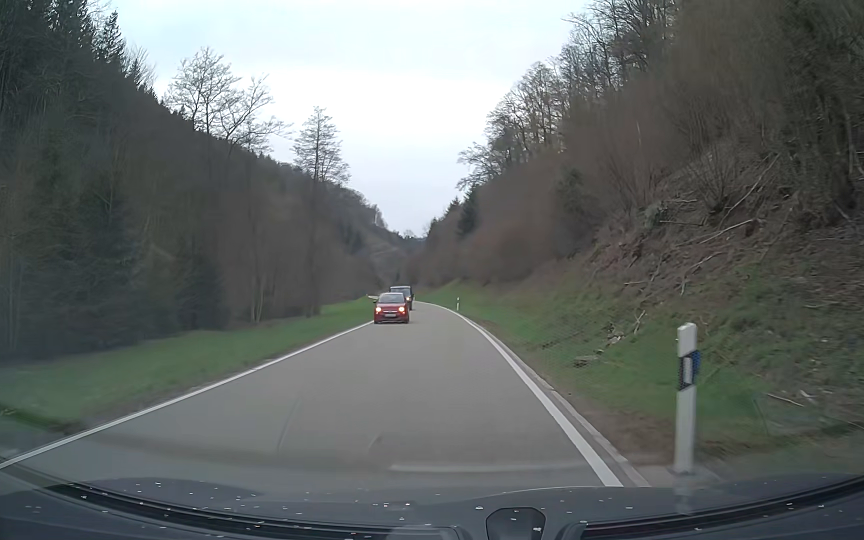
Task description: Follow the waypoints while adhering to traffic rules and regulations
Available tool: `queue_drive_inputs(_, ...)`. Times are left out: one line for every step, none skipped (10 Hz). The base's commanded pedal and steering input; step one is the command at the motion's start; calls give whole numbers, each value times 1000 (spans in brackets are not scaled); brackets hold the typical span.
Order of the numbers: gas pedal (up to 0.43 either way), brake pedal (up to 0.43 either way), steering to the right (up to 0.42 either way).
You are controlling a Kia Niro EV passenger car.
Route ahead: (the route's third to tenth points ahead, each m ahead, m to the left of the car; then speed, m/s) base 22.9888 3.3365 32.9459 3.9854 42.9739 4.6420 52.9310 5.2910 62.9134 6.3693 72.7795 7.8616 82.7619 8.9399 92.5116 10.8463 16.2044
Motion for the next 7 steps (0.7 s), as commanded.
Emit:
queue_drive_inputs(0,0,-7)
queue_drive_inputs(0,0,-7)
queue_drive_inputs(0,0,-7)
queue_drive_inputs(0,0,-7)
queue_drive_inputs(0,0,-8)
queue_drive_inputs(0,0,-8)
queue_drive_inputs(0,0,-9)
